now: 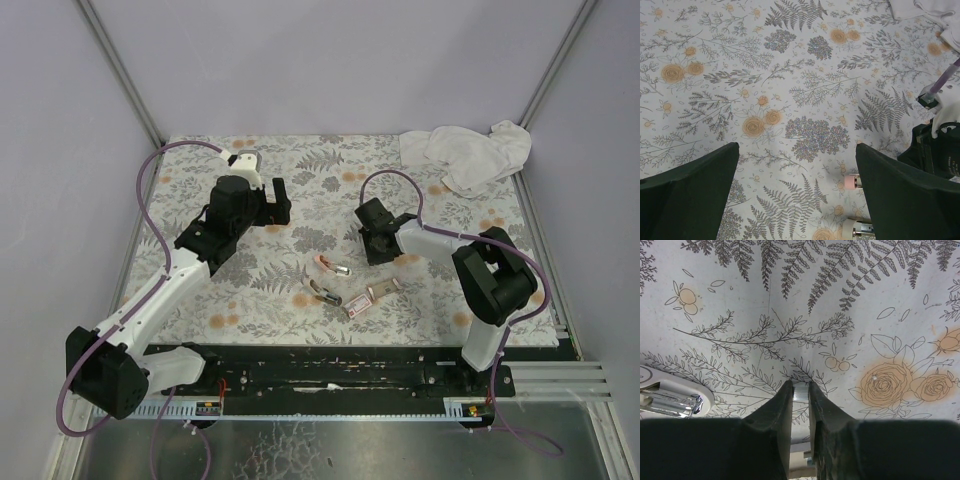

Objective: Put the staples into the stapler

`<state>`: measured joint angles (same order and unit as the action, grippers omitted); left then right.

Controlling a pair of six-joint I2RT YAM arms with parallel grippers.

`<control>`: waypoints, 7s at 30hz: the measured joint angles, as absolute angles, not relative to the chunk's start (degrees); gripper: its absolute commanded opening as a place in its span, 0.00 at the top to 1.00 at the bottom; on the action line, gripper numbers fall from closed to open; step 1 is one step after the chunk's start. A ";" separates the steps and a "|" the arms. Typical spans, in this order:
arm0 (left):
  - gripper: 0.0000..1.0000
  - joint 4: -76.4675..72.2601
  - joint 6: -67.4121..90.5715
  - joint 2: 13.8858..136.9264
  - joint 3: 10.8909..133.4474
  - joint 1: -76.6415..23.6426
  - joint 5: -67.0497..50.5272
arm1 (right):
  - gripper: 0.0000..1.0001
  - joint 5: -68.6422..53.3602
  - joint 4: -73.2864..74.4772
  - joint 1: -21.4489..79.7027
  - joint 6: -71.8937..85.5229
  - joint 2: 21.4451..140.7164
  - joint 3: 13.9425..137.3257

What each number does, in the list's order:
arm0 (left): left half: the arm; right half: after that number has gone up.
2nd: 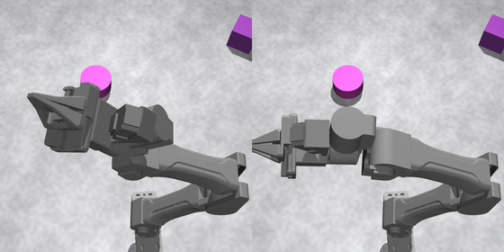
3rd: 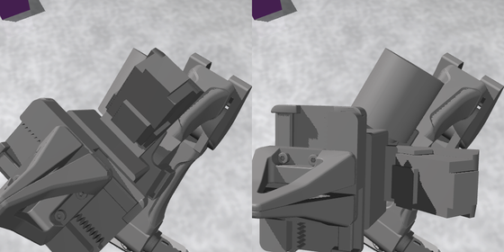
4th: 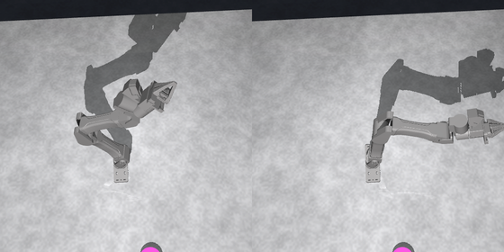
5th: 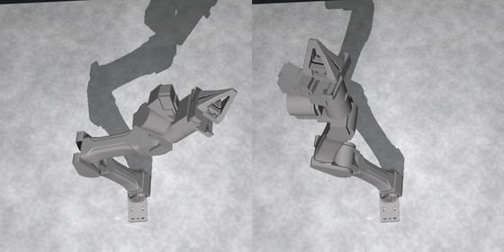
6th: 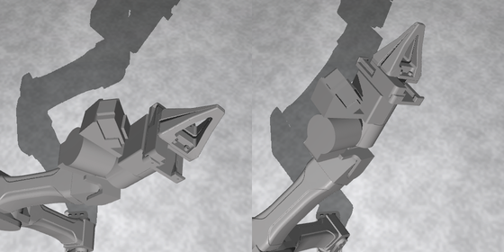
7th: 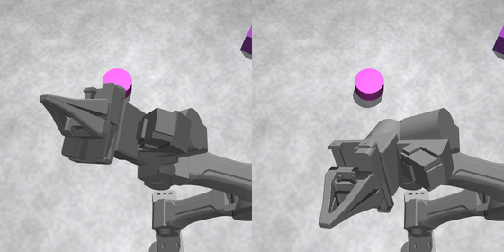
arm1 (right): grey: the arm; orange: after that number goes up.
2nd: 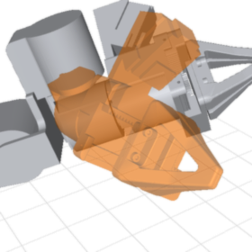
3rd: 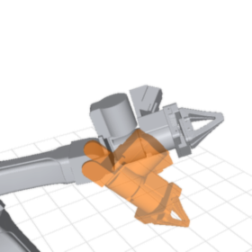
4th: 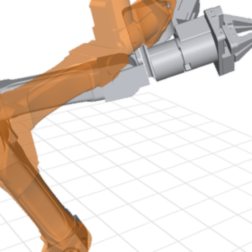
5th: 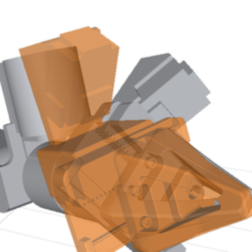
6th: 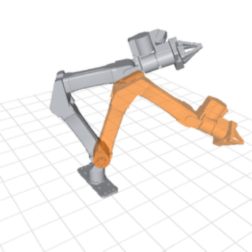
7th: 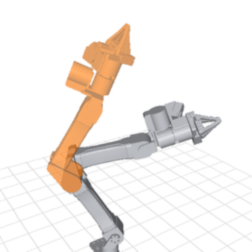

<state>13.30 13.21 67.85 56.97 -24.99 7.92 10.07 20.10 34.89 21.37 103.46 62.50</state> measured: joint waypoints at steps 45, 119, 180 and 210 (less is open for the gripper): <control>0.00 13.30 13.28 67.85 56.73 -24.99 7.90 | 0.81 -9.98 8.08 51.77 2.50 91.90 52.25; 0.45 -4.75 40.29 72.42 29.76 -32.01 -15.49 | 0.80 -9.17 5.28 51.92 8.49 81.76 48.07; 0.39 30.72 2.83 99.98 66.00 -34.52 -27.03 | 0.78 -10.13 -1.10 49.93 7.07 85.45 42.11; 0.06 19.68 14.24 76.49 56.16 -20.71 -4.47 | 0.79 -8.45 0.54 50.52 3.29 90.65 46.96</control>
<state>19.68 14.24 76.49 56.16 -20.71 -4.47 -8.45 0.54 50.52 3.29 90.65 46.96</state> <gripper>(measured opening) 0.929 0.218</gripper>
